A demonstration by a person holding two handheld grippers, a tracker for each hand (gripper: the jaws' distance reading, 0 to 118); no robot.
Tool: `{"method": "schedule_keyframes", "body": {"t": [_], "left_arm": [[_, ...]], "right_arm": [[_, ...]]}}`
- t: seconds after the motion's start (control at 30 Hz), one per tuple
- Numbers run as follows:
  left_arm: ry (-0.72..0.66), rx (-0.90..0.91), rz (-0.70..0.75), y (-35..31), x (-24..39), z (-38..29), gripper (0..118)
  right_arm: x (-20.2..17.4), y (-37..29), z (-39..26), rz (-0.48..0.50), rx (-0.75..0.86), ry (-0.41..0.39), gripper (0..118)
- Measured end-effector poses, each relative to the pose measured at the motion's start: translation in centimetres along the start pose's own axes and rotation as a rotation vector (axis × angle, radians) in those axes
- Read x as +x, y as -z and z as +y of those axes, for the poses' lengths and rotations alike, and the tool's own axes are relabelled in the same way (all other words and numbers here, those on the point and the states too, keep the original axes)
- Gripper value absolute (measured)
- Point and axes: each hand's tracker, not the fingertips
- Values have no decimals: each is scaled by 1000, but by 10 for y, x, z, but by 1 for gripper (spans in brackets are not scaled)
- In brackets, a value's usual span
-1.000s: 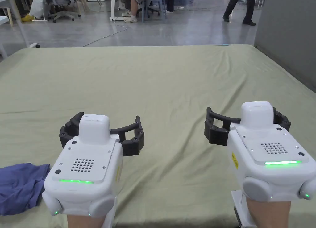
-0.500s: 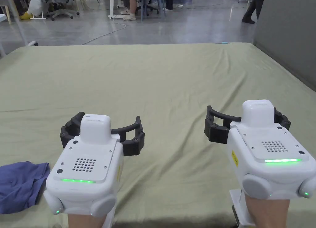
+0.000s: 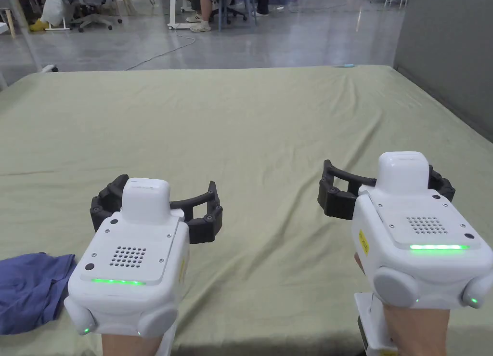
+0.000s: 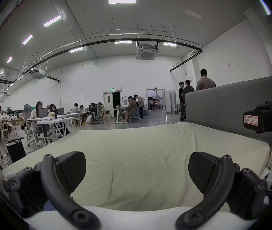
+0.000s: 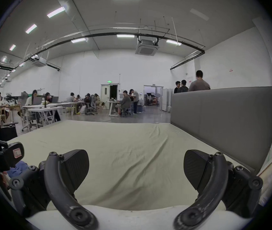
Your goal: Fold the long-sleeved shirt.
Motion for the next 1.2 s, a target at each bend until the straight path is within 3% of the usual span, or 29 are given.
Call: {"method": "schedule_keyframes", "body": {"t": [0.47, 0.9, 1.2], "left_arm": [[8, -5, 2, -1, 2, -1, 118], [13, -12, -1, -1, 2, -2, 118], [21, -9, -7, -1, 2, -1, 118]], "right_arm": [[11, -1, -2, 70, 3, 43, 114], [5, -1, -4, 46, 8, 14, 114], [-3, -1, 0, 91, -18, -14, 114]]}}
